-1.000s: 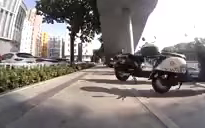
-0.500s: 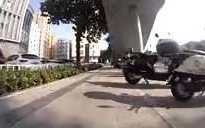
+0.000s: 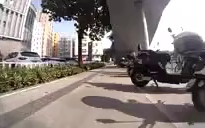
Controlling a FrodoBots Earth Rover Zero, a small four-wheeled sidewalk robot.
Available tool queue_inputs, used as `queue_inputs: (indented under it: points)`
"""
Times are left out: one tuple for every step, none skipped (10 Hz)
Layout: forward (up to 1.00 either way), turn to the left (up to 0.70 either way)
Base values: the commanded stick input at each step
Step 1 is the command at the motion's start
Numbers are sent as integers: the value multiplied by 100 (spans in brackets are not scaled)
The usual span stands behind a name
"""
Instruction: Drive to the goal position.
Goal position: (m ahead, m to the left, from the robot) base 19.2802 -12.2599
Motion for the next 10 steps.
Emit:
queue_inputs:
  points:
    - [70,14]
    - [70,10]
    - [70,4]
    - [70,0]
    - [70,0]
    - [70,0]
    - [70,0]
    - [70,0]
    - [70,0]
    - [70,0]
